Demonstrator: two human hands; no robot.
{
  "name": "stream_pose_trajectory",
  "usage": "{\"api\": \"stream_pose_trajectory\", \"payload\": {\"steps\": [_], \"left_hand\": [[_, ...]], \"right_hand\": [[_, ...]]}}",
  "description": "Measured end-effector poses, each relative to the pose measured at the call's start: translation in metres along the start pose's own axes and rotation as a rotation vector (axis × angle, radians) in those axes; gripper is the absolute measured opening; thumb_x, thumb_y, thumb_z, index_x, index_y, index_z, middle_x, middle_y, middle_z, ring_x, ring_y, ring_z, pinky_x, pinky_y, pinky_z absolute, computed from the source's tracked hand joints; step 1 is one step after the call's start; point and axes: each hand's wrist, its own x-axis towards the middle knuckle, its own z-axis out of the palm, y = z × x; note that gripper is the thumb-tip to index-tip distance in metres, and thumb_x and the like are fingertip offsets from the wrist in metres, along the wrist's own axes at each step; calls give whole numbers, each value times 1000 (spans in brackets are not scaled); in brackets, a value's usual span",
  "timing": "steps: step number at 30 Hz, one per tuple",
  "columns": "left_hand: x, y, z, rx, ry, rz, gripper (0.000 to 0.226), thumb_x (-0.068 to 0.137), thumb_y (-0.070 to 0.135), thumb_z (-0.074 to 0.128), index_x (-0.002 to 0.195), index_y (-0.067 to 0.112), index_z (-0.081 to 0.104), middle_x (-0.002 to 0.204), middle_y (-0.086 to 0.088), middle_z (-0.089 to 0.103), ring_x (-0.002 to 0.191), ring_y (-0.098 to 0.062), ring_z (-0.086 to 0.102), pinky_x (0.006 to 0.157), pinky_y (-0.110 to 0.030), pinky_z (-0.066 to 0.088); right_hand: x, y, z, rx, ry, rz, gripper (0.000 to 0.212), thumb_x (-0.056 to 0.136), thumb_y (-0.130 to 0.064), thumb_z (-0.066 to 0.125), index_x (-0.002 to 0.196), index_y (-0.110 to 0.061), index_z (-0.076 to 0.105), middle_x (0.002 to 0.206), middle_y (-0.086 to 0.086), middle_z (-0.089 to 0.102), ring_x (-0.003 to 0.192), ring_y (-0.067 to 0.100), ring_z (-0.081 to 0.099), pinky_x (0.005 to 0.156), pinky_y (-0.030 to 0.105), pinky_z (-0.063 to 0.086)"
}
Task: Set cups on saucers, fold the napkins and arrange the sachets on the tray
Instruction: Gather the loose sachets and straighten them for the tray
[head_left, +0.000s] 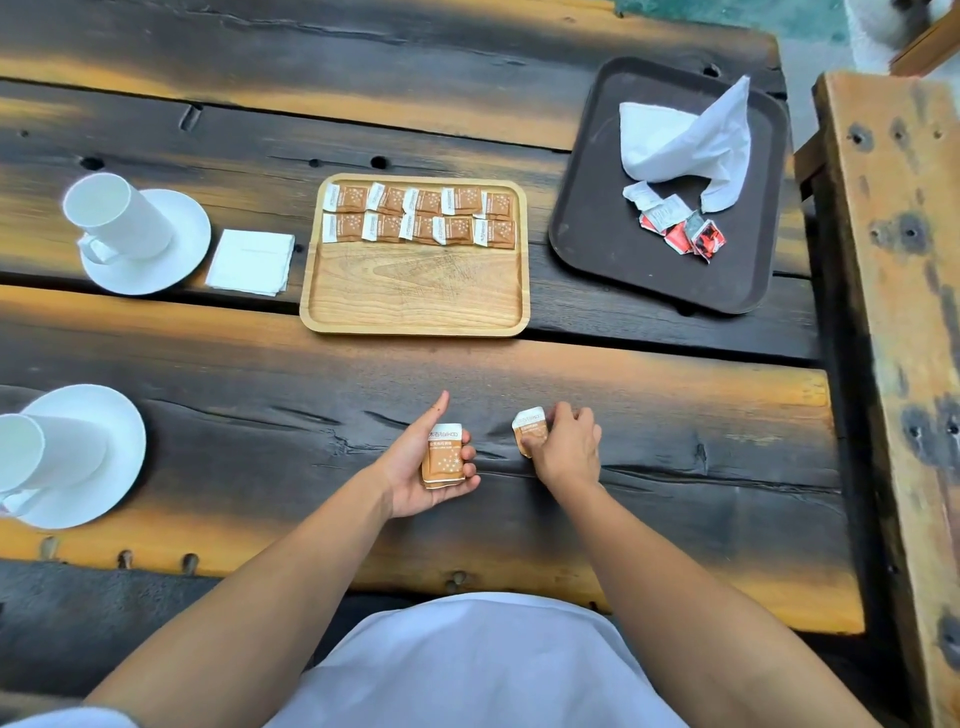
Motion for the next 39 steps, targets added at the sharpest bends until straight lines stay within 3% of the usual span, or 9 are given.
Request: {"api": "stream_pose_trajectory", "payload": {"steps": [4, 7, 11, 16, 21, 28, 31, 36, 39], "left_hand": [[1, 2, -2, -11, 19, 13, 55, 74, 67, 69, 74, 12, 64, 69, -7, 59, 58, -21, 57, 69, -37, 56], [2, 4, -5, -32, 29, 26, 56, 73, 68, 70, 76, 11, 65, 70, -7, 60, 59, -21, 57, 70, -37, 56], [2, 4, -9, -44, 53, 41, 64, 73, 71, 67, 91, 10, 66, 77, -8, 60, 62, -21, 57, 70, -36, 56], [0, 1, -7, -63, 38, 37, 76, 67, 79, 64, 88, 6, 73, 89, -15, 68, 76, -26, 66, 70, -37, 59], [-4, -4, -8, -23, 50, 24, 77, 65, 75, 71, 95, 5, 73, 87, -14, 67, 76, -22, 65, 74, -35, 58], [-11, -5, -2, 3, 52, 50, 57, 72, 63, 73, 109, 19, 66, 79, -10, 66, 64, -20, 62, 61, -31, 56], [-13, -3, 1, -5, 42, 42, 62, 75, 61, 72, 121, 22, 56, 78, -11, 62, 60, -21, 59, 58, -32, 55], [-15, 2, 2, 28, -43, 64, 63, 81, 59, 65, 119, 8, 66, 104, -18, 69, 92, -26, 66, 96, -40, 51], [-22, 6, -5, 21, -6, 155, 52, 87, 31, 69, 128, 0, 59, 115, -22, 68, 104, -31, 66, 100, -43, 51]], "right_hand": [[-1, -11, -1, 26, -53, 18, 18, 84, -26, 68, 97, -17, 60, 110, 10, 55, 107, 30, 50, 83, 37, 45], [-6, -27, -8, 488, -182, 84, 21, 79, -18, 76, 74, -16, 56, 79, 8, 63, 69, 23, 57, 61, 29, 45], [-28, -49, -21, 1004, -530, 143, 12, 85, -14, 74, 80, -11, 63, 72, 7, 65, 47, 10, 50, 40, 21, 35], [-50, -67, -16, 794, -573, 72, 12, 82, -22, 76, 79, -13, 69, 65, 2, 63, 45, 8, 40, 43, 22, 26], [-54, -72, -7, 711, -505, -12, 23, 76, -11, 81, 64, -14, 62, 58, -1, 63, 40, 2, 51, 38, 14, 36], [-59, -74, -11, 600, -621, 8, 32, 81, -19, 77, 110, -26, 65, 80, -4, 66, 66, 12, 58, 52, 24, 42], [-58, -74, -10, 701, -719, 75, 19, 86, -12, 70, 101, -24, 68, 67, -2, 67, 57, 11, 54, 57, 27, 46], [-52, -74, -9, 873, -663, 66, 21, 82, -1, 72, 87, -16, 57, 78, 6, 67, 61, 17, 62, 57, 28, 52], [-44, -76, -11, 923, -557, 69, 25, 80, 0, 72, 81, -17, 53, 80, 8, 63, 57, 16, 58, 58, 29, 49]]}}
